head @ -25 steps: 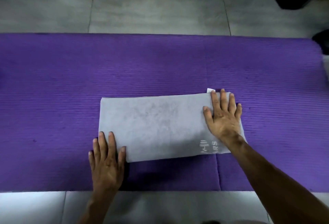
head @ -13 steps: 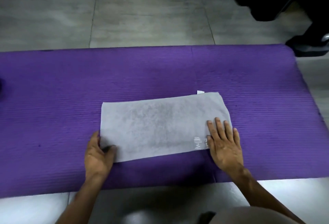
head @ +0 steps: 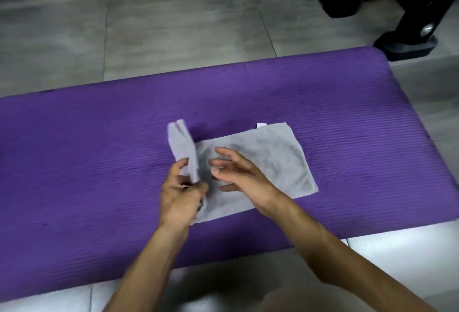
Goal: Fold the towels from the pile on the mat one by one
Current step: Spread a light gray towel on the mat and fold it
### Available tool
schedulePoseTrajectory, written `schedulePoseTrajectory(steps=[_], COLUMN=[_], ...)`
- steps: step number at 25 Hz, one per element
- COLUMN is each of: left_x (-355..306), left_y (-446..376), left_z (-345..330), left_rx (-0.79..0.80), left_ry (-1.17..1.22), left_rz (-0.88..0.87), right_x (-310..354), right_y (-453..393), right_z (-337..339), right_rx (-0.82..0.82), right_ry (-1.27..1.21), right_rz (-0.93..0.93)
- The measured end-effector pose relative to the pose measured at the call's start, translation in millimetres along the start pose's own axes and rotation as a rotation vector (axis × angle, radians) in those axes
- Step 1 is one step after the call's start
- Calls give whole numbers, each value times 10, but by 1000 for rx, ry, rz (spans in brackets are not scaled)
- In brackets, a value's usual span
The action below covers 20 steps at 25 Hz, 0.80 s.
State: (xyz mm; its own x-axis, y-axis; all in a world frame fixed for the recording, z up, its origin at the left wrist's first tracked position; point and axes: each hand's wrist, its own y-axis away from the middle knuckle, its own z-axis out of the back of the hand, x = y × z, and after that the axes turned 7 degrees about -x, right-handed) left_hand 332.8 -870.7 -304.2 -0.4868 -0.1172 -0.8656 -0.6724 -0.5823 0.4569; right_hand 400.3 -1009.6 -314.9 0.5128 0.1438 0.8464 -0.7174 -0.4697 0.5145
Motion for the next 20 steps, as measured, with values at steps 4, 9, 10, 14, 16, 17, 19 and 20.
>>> schedulePoseTrajectory(steps=[4, 9, 10, 14, 16, 17, 19, 20], left_x=[187, 914, 975, 1030, 1051, 1021, 960, 935], left_y=[232, 174, 171, 178, 182, 176, 165, 178], left_z=[-556, -190, -132, -155, -263, -327, -415, -433], left_rx=[207, 85, 74, 127, 97, 82, 78, 81], left_ry=[-206, -936, -1015, -1041, -1014, -1004, -982, -972], left_rz=[-259, -610, -560, -446, -558, -561, -485, -477], right_x=[-200, -332, -316, -378, -440, -435, -384, -368], right_y=[-283, -343, -324, -277, -278, -283, -285, -283], right_z=[201, 773, 914, 1434, 1518, 1518, 1489, 1479], right_rx=[-263, -420, -435, -608, -618, -613, -610, -610], right_ry=[-209, -21, -50, -34, 25, 55, 130, 168], right_rz=[-61, 93, 106, -16, -68, -71, -50, -30])
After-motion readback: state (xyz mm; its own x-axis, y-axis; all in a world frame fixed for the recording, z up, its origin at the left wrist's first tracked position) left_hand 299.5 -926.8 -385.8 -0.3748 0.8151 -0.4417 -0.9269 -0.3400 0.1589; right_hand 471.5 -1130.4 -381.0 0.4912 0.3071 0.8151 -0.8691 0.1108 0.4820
